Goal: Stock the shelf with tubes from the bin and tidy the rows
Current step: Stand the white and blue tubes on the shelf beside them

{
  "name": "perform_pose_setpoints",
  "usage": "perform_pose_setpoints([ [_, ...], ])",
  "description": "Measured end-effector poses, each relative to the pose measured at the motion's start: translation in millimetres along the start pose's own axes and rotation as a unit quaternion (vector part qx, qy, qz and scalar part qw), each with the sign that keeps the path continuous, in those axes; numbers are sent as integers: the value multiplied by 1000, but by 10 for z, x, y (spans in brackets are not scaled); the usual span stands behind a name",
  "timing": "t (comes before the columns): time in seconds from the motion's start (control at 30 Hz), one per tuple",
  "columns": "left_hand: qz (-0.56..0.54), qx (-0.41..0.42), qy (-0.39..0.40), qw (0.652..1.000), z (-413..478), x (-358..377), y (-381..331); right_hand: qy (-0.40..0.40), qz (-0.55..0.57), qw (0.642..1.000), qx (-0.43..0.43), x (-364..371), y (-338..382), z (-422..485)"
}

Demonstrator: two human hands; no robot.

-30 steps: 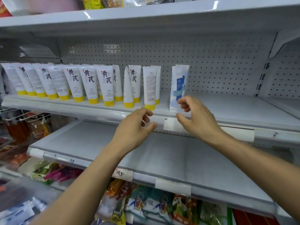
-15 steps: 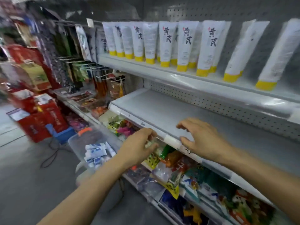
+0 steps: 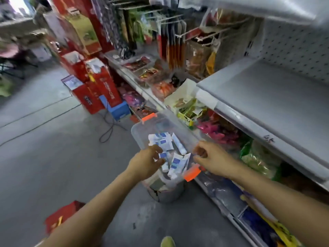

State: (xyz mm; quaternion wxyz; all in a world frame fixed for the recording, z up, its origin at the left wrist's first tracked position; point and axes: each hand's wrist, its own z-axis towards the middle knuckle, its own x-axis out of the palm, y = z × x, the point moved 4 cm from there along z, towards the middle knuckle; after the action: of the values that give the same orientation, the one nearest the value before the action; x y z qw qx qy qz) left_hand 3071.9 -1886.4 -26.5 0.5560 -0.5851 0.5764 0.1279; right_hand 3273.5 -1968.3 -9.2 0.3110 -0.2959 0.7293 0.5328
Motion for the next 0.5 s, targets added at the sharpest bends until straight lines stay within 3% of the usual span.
perform_pose_setpoints([
  [0.17,-28,-48,40,998,621,332,464,68,74,990,102,629,-377,787],
  [0.33,-39,-88,77,992,1422,778,831,83,118,972,188,1269,-815,1648],
  [0.5,12,-104,81,991,2326,1217,1142,143,65,949,273,2025,-1329,2175],
])
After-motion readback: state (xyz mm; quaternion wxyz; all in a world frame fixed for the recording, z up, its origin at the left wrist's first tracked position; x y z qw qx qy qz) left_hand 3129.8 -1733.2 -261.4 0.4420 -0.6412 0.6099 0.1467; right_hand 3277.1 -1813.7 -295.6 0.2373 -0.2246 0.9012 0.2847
